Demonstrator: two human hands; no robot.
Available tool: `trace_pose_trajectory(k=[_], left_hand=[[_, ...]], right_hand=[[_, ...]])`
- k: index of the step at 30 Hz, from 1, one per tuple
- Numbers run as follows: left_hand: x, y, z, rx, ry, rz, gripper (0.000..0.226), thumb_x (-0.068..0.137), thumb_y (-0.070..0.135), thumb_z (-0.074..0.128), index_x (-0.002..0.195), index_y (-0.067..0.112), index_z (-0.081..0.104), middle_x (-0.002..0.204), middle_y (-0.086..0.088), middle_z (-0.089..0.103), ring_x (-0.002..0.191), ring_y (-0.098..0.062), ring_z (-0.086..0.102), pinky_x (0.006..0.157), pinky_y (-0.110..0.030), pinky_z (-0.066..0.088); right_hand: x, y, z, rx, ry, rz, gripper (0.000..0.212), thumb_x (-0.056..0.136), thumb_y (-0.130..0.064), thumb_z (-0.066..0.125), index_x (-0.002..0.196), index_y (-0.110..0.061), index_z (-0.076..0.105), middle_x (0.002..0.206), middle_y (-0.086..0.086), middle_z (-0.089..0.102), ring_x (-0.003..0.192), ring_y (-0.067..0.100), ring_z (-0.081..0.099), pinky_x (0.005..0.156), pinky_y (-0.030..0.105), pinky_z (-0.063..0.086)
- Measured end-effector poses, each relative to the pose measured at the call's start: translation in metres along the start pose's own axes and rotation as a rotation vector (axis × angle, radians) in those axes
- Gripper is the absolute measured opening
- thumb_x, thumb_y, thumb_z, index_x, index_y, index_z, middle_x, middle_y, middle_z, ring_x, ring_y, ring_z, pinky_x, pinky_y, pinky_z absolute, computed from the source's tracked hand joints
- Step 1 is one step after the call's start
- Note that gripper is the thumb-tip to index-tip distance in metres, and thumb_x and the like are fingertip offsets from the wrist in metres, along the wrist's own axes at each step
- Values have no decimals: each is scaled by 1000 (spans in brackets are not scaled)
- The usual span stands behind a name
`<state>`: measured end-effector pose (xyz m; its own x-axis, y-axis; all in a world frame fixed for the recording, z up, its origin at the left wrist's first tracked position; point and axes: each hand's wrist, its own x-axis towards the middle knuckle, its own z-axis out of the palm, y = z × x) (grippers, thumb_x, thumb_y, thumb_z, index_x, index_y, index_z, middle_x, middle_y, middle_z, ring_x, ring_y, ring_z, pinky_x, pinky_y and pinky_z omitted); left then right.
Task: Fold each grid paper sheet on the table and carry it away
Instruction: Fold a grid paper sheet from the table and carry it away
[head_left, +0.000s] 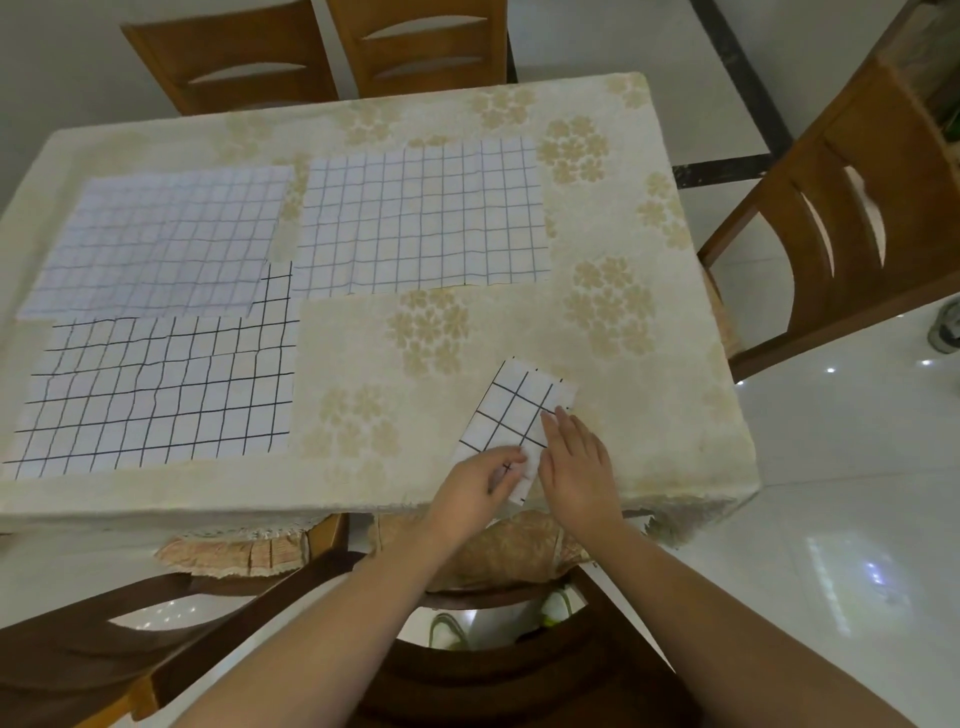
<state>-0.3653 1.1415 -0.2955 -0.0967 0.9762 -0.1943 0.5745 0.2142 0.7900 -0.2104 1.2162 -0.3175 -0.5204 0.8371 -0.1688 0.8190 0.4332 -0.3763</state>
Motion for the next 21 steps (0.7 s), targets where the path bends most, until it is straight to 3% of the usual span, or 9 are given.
trace_pose_trajectory(k=[2,3,6,8,10,14,21], left_hand=[[1,-4,-3,-21,132,-41,28,97,28,54,123,23,63,121,14,61,111,-2,56,95,-6,38],[3,-6,-6,14,218,-67,27,95,23,56,121,23,64,121,13,62,111,-5,56,95,-6,36],[8,-15,-18,235,353,-183,33,92,18,57,125,24,61,128,5,61,119,-16,54,99,-29,42],[8,-21,-20,419,263,-204,47,94,30,53,140,24,46,146,1,46,135,-19,41,106,-38,38],[3,-28,-13,547,156,-190,61,99,41,41,153,20,22,160,-3,20,148,-20,17,116,-40,22],[-6,-38,8,675,9,-192,68,100,54,11,152,19,-16,159,1,-24,146,-16,-23,118,-38,-13],[-6,-48,19,757,-6,-230,69,99,57,5,151,19,-18,158,0,-27,143,-17,-29,115,-42,-21]], right_hand=[[5,-1,0,7,3,-26,53,103,-29,28,154,-18,18,161,4,18,148,20,14,120,40,14],[7,-1,0,21,5,-43,52,103,-29,28,153,-18,18,160,4,19,148,20,14,120,39,13],[14,-1,-1,34,23,-89,51,103,-27,31,153,-17,22,159,4,23,148,20,15,120,38,10],[18,-4,-1,3,11,-104,52,103,-27,29,153,-17,19,160,3,20,148,19,13,120,34,4],[23,-8,0,-32,-2,-133,53,103,-29,27,154,-17,17,161,3,16,149,18,9,119,33,1],[35,-20,1,-67,-36,-229,54,104,-33,23,154,-19,10,162,0,9,149,16,2,120,34,-2],[61,-18,7,-254,-143,-442,55,103,-41,22,154,-18,18,161,2,14,149,20,10,121,42,7]])
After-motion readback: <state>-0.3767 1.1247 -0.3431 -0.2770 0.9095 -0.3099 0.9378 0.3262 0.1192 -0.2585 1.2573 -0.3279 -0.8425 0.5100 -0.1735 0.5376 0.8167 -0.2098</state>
